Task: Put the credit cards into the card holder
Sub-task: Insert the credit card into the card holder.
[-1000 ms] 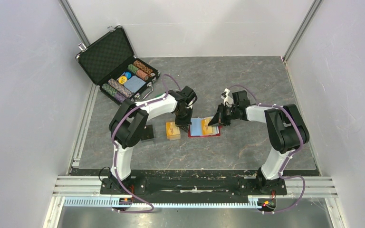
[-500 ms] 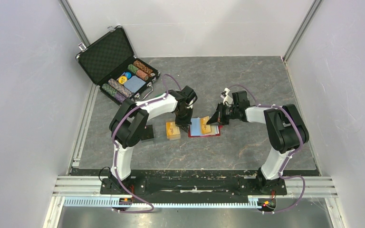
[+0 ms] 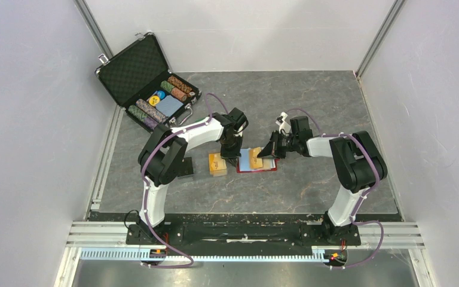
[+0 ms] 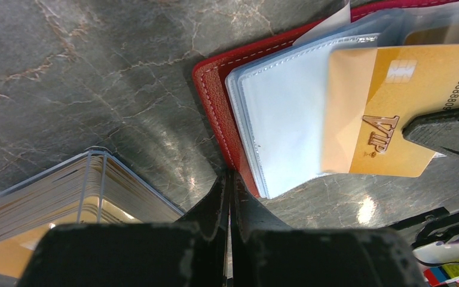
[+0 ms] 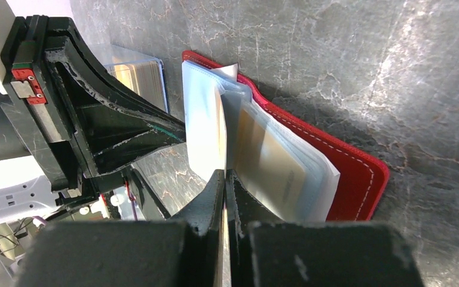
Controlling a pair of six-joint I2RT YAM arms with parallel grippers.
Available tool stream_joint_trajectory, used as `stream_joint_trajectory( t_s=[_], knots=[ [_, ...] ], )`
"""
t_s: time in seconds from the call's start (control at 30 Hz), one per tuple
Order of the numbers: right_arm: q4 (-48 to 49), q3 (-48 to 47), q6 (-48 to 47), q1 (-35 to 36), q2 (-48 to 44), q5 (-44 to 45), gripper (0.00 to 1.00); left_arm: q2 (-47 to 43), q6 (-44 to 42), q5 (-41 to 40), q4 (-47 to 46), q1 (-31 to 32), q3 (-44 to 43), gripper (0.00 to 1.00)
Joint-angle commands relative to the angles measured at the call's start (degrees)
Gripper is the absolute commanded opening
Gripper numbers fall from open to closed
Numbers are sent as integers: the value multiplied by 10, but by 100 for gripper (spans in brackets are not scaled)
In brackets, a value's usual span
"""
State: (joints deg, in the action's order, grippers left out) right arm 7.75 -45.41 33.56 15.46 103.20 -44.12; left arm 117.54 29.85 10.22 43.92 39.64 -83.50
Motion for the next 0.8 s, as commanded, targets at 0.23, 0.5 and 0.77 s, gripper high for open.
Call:
stream_joint_trajectory(
  t_s=[0.23,0.5,0.77],
  knots=[
    [43,12,17,29,20,-8,0,30,-22,15,-17,11,1,2],
    [50,13,15,43,21,-8,8,33,-21,18,-17,11,1,2],
    [-106,-37,-93,49,2,53,26,35,-24,18,-17,11,1,2]
  ],
)
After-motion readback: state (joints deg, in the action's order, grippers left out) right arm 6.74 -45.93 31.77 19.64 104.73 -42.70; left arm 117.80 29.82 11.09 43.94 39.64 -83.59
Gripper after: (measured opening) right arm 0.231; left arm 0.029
